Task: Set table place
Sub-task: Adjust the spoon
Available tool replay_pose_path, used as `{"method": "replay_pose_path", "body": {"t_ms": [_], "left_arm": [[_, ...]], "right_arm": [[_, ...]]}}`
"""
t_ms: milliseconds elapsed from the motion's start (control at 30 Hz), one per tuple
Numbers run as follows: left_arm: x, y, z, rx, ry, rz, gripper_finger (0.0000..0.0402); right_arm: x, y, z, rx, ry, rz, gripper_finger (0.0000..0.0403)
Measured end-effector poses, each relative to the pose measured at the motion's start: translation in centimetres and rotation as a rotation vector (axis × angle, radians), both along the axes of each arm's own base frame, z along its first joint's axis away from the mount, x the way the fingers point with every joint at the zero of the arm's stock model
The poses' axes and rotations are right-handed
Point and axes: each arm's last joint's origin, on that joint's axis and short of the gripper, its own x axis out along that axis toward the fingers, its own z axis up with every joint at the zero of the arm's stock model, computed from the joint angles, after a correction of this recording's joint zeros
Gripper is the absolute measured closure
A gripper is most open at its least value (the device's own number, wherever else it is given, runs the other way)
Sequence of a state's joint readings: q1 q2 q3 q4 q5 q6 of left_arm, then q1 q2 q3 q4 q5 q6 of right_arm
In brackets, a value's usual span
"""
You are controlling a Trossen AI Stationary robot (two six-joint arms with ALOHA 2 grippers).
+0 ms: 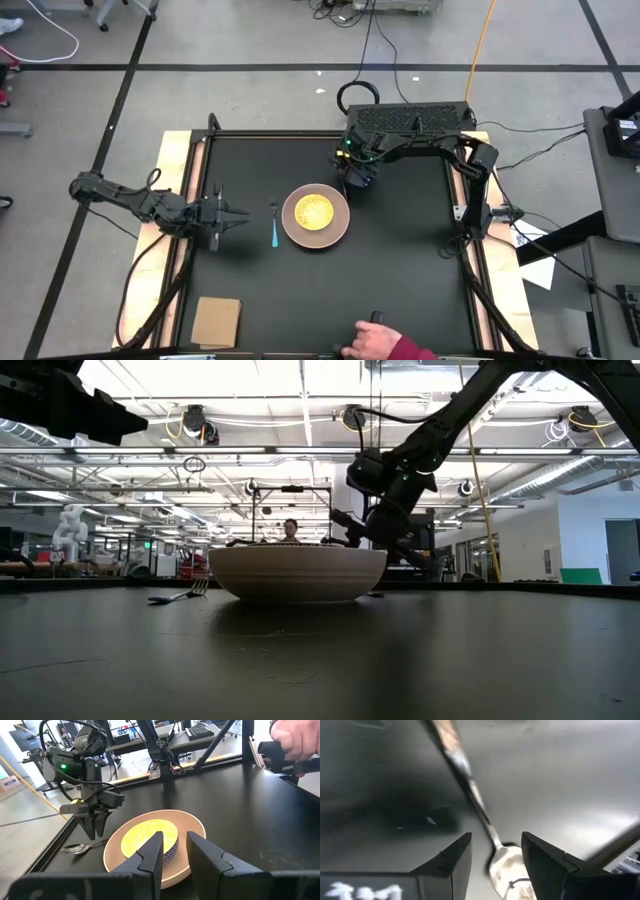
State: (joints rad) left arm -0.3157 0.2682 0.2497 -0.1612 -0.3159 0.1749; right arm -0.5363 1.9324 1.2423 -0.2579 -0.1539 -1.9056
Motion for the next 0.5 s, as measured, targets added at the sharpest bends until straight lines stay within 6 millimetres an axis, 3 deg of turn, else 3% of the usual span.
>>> {"method": "replay_pose_path", "body": {"t_ms": [300,500], "left_arm": [[0.0,0.0,0.0,0.007,0.0,-0.001,0.0311],[0.0,0.0,0.0,0.012,0.0,-0.002,0.0311]], "right_arm": [[0.0,0.3,-0.1,-0.03,0.022,0.071,0.0243],[0.7,0.7,-1.3,-0.073,0.053,0.17,0.0243]]}}
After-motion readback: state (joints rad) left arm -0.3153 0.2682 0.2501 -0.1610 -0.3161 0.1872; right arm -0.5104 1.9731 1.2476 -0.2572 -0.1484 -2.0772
